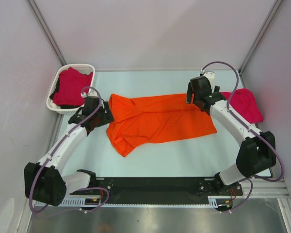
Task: Fold and stack the t-shirts
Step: Fold the flattened tshirt in 1/3 of the way, then grap the side of the flattened tshirt closest away from the robot with both arms
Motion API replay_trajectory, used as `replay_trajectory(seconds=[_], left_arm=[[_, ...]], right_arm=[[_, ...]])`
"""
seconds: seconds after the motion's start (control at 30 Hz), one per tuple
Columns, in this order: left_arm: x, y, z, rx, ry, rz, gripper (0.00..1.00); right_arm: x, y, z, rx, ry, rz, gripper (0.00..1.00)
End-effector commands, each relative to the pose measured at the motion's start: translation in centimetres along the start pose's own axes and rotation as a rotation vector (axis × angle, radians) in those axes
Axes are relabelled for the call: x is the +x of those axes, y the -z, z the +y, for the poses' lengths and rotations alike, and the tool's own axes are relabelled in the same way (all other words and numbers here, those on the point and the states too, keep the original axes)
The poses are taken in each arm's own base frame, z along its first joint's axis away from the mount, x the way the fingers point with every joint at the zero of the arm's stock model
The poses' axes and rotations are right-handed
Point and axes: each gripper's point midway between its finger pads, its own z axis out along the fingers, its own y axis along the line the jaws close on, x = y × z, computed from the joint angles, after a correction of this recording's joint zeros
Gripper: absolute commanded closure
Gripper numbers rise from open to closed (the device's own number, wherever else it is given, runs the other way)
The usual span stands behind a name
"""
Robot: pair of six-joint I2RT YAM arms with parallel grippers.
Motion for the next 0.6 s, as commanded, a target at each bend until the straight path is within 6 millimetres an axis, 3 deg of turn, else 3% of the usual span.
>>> replay_trajectory(seconds=[0.0,0.17,0.3,0.43,0.57], left_arm=[[3.9,-1.9,-3.1,0.086,-0.034,0.102,0.30],[8.6,-4.0,-5.2,0.070,-0.135,0.238,0.30],[11.3,-4.9,-6.3,0.046,-0.220,0.308,0.29],[12.8,-4.6,-7.6,0.055,-0.275,0.324,0.31],[12.9,-4.0,-7.9,0.038,-0.292,0.304,0.32]], right_arm=[[0.4,1.1,2.8,-0.142,-0.004,-0.007,0.05],[2.5,1.7,3.7,-0.179,0.046,0.062,0.06],[3.1,1.5,2.6,-0.165,0.040,0.074,0.07],[2.8,1.4,1.9,-0.168,0.017,0.071,0.07],[3.0,1.4,2.1,-0.177,0.021,0.078,0.07]])
